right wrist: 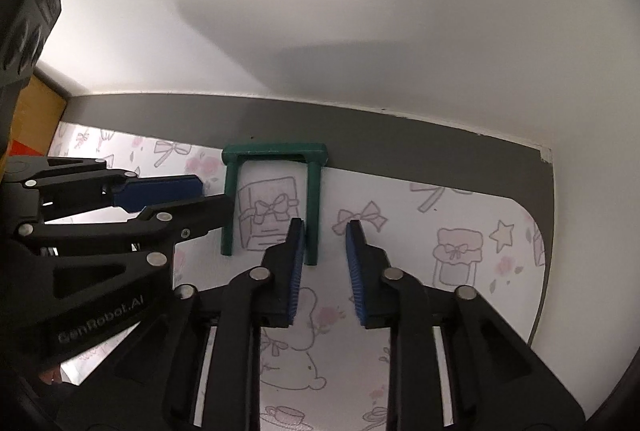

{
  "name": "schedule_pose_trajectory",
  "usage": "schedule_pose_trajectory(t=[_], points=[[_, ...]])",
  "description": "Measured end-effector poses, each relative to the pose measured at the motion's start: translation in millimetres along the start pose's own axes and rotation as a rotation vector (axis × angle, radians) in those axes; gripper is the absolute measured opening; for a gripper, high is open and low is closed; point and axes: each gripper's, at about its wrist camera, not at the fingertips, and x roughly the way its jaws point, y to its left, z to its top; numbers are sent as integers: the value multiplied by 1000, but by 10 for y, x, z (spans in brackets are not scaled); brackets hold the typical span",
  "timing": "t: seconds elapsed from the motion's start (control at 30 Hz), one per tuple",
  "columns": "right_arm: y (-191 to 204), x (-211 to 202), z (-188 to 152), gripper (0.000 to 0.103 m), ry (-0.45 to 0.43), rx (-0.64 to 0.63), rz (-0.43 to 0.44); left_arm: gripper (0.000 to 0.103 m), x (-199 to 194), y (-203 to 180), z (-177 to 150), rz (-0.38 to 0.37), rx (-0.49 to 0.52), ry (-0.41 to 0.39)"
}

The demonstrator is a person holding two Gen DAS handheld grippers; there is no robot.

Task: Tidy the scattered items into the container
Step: 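Grasp the green clip's leg with the right tool, then lift and carry the green clip with the right tool over the box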

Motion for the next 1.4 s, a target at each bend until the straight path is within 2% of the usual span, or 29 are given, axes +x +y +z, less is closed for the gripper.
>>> schedule_pose_trajectory(t=[0.03,0.07,0.23,0.3,0.47,0.77,0.9,0.93,1.0,1.07,1.13,1.3,1.4], points=[[41,14,3,8,6,-19,0,13,11,-2,-11,-23,0,8],[72,37,26,8,11,-32,-8,8,11,-6,-20,-35,1,10],[90,36,-6,7,28,-15,8,7,-12,36,-85,-54,-24,19],[104,30,-31,7,26,-11,17,0,-51,65,-119,-59,-41,12],[243,-42,-60,6,14,-14,43,0,-167,61,-131,-41,-41,0],[441,-280,42,6,-20,-11,48,0,-440,380,-253,-35,-140,-34],[605,-415,124,6,-45,-22,54,1,-562,505,-279,-72,-196,-48],[659,-409,143,6,-49,-25,56,2,-579,493,-269,-74,-198,-59],[746,-445,161,6,-58,-32,64,11,-664,545,-289,-77,-206,-72],[808,-502,176,6,-69,-41,70,41,-744,622,-307,-88,-227,-79],[893,-558,188,6,-78,-53,75,52,-814,660,-321,-109,-239,-95],[1080,-677,202,6,-108,-69,91,51,-953,724,-373,-63,-260,-111],[1170,-782,206,6,-135,-72,114,38,-1043,773,-418,-88,-277,-120]])
